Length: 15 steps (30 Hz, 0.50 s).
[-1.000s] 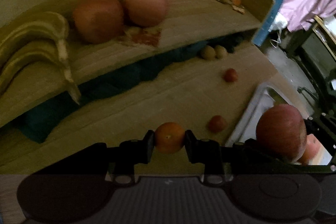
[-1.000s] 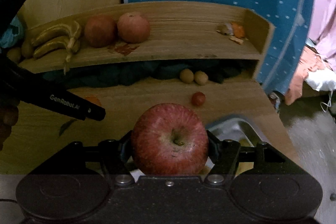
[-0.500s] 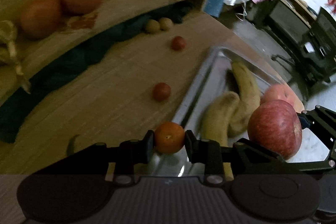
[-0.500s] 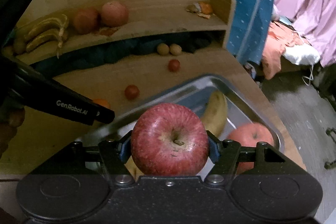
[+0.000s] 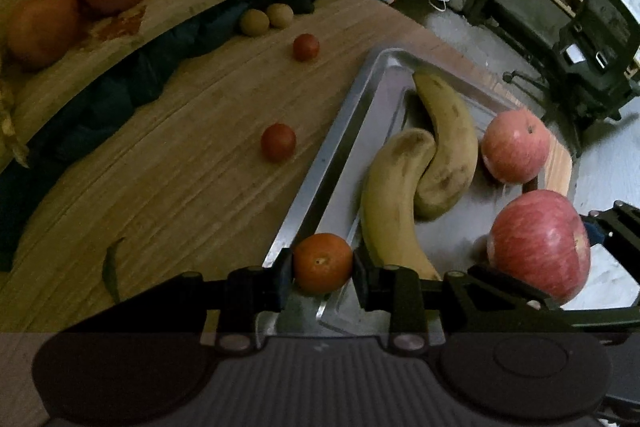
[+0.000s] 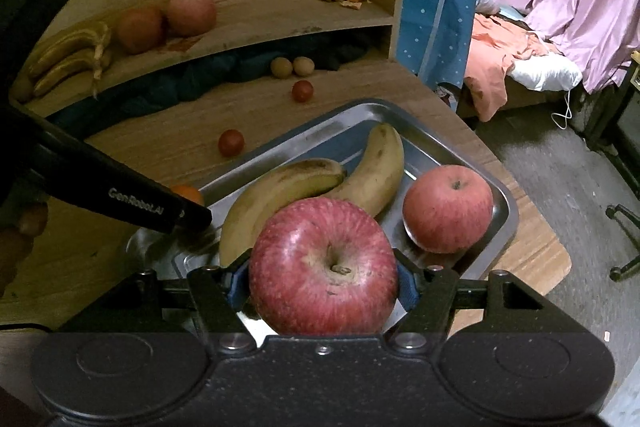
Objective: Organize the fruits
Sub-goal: 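Carry the apple in the right gripper and orange in the left gripper over the tray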
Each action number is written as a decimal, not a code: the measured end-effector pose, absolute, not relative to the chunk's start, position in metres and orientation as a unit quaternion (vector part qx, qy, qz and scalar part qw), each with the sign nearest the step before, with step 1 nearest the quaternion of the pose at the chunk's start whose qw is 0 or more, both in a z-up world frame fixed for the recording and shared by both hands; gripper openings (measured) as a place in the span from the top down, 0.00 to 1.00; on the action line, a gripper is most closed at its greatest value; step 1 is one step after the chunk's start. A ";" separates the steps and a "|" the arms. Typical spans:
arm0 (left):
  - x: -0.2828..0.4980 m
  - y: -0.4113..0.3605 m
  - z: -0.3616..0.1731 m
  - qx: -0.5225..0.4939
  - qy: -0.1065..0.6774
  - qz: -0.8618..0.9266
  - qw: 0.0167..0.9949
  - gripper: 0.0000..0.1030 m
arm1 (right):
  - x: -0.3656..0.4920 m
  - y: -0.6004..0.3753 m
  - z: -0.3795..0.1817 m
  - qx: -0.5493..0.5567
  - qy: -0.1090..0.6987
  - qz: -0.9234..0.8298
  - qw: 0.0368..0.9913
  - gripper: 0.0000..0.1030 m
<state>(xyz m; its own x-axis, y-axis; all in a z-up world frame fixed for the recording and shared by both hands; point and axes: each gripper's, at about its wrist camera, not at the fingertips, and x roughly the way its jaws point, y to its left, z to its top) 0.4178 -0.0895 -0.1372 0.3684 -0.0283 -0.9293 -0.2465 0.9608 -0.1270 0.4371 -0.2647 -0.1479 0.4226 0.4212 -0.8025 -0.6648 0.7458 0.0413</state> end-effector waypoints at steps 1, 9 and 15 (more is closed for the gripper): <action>0.417 -0.090 -0.138 -0.123 0.559 0.065 0.817 0.66 | 0.437 -0.265 -0.148 -0.142 0.427 0.327 0.831 0.33; 0.418 -0.092 -0.141 -0.123 0.565 0.063 0.813 0.66 | 0.442 -0.261 -0.150 -0.142 0.428 0.334 0.828 0.33; 0.417 -0.092 -0.143 -0.126 0.570 0.061 0.810 0.66 | 0.447 -0.252 -0.157 -0.153 0.427 0.346 0.821 0.33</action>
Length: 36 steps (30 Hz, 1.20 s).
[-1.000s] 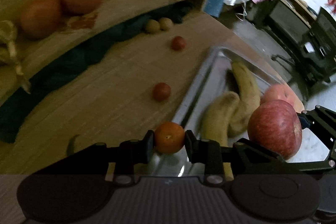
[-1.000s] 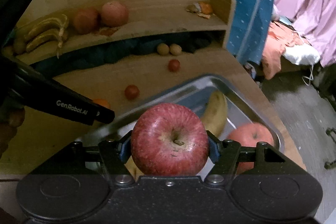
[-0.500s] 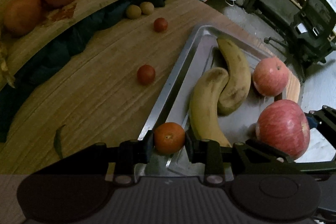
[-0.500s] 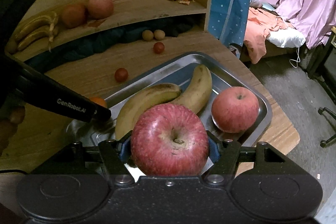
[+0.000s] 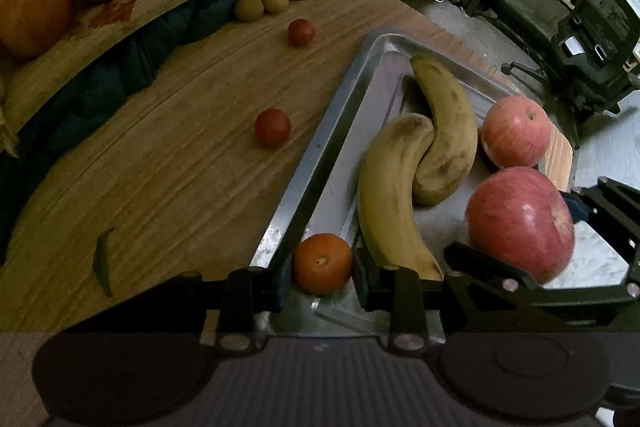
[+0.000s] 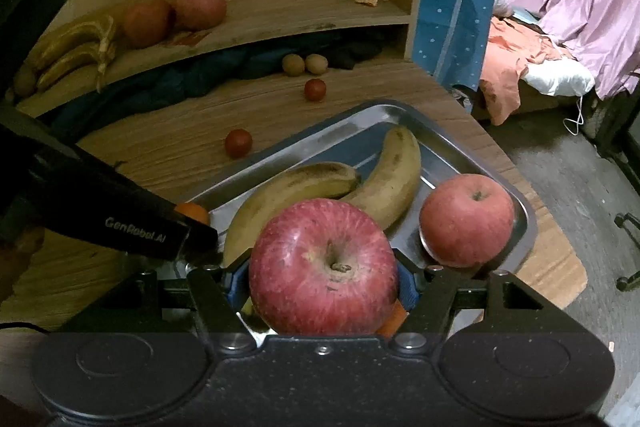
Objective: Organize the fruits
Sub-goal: 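Carry the apple in the right gripper and orange in the left gripper over the tray, then open the left gripper to drop the orange while the right gripper releases the apple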
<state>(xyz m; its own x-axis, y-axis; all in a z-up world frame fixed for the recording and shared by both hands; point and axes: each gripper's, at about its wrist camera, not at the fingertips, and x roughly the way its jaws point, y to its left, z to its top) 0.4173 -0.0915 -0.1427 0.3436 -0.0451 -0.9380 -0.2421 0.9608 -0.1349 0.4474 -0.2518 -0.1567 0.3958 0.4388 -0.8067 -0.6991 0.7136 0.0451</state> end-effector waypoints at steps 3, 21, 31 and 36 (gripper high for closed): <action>0.417 -0.091 -0.143 -0.127 0.572 0.059 0.808 0.65 | 0.450 -0.250 -0.160 -0.155 0.431 0.347 0.818 0.33; 0.403 -0.087 -0.131 -0.131 0.556 0.061 0.819 0.49 | 0.449 -0.246 -0.162 -0.161 0.425 0.345 0.821 0.32; 0.379 -0.077 -0.108 -0.127 0.522 0.076 0.840 0.13 | 0.424 -0.255 -0.142 -0.151 0.404 0.319 0.844 0.09; 0.361 -0.075 -0.097 -0.118 0.500 0.085 0.854 0.02 | 0.405 -0.261 -0.128 -0.143 0.390 0.303 0.858 0.01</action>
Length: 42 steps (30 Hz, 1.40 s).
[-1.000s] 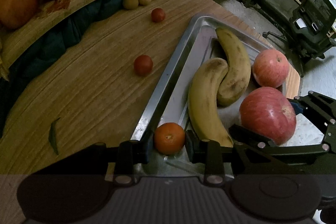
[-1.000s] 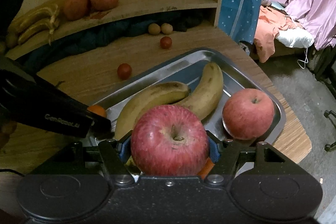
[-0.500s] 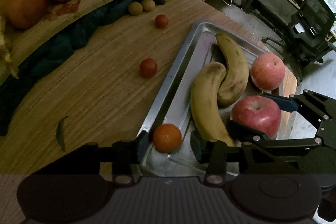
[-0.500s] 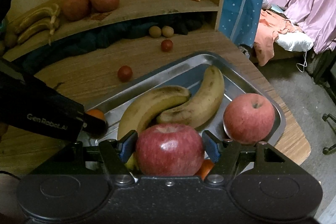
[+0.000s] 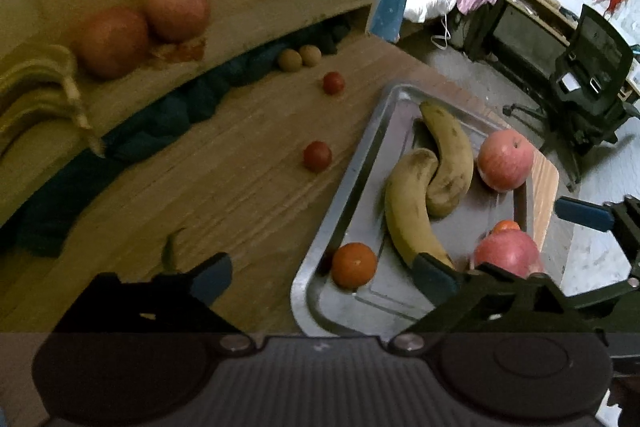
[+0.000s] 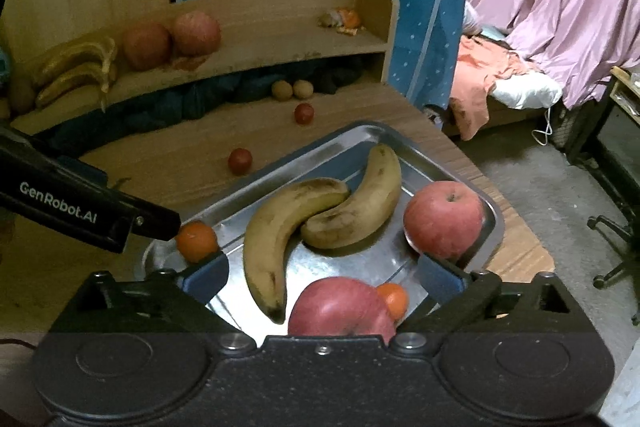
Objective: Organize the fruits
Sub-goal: 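Open the left gripper to drop the orange while the right gripper releases the apple, then move both grippers back to the table toward the small red tomatoes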
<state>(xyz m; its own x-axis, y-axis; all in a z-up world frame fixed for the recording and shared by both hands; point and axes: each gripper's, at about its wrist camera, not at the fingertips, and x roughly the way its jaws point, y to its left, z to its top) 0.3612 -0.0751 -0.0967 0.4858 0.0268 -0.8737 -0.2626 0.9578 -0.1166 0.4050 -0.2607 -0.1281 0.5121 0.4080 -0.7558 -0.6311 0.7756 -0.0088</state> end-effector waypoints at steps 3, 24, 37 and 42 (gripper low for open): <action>0.353 -0.074 -0.093 -0.114 0.497 0.089 0.855 0.01 | 0.395 -0.263 -0.123 -0.142 0.387 0.295 0.862 0.01; 0.266 -0.087 -0.070 -0.120 0.496 0.213 0.834 0.00 | 0.344 -0.319 -0.095 -0.135 0.381 0.319 0.857 0.01; 0.232 -0.087 -0.049 -0.138 0.474 0.285 0.822 0.00 | 0.325 -0.310 -0.078 -0.138 0.351 0.380 0.845 0.01; 0.232 -0.070 -0.042 -0.142 0.466 0.310 0.817 0.00 | 0.331 -0.296 -0.074 -0.132 0.344 0.391 0.843 0.01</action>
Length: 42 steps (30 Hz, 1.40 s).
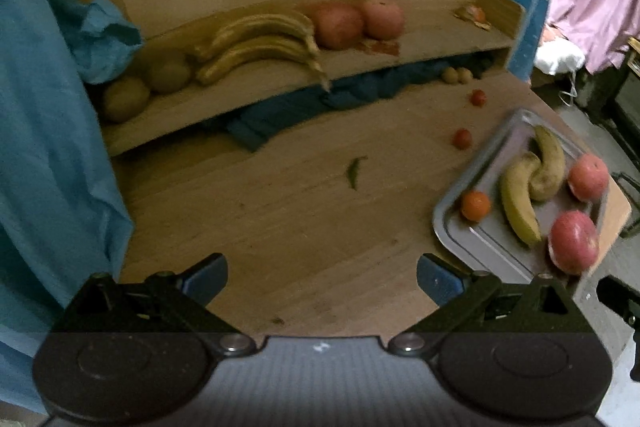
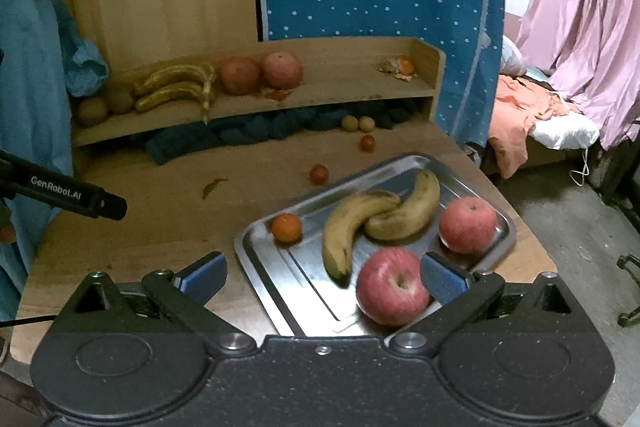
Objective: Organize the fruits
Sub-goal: 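Move both grippers back to the table toward the small red tomatoes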
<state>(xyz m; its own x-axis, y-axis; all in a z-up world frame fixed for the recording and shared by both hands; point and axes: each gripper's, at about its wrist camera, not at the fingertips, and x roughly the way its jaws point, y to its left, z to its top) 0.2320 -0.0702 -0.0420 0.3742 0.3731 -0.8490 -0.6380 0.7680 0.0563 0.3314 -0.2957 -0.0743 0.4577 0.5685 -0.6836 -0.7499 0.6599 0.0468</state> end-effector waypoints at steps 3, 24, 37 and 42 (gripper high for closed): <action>0.235 -0.060 -0.039 -0.143 0.461 0.317 0.816 0.00 | 0.338 -0.284 -0.073 -0.131 0.340 0.399 0.841 0.01; 0.290 -0.010 -0.072 -0.131 0.467 0.253 0.837 0.00 | 0.363 -0.234 -0.072 -0.132 0.320 0.334 0.877 0.01; 0.313 0.001 -0.077 -0.138 0.459 0.240 0.845 0.00 | 0.385 -0.210 -0.080 -0.155 0.331 0.332 0.870 0.01; 0.333 -0.003 -0.081 -0.121 0.463 0.230 0.847 0.00 | 0.411 -0.199 -0.091 -0.184 0.339 0.345 0.856 0.01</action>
<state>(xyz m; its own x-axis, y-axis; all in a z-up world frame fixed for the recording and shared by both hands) 0.3329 -0.0030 -0.0806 0.4653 0.2776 -0.8405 -0.5010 0.8654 0.0085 0.4107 -0.1988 -0.0914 0.5331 0.4653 -0.7066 -0.7149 0.6944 -0.0820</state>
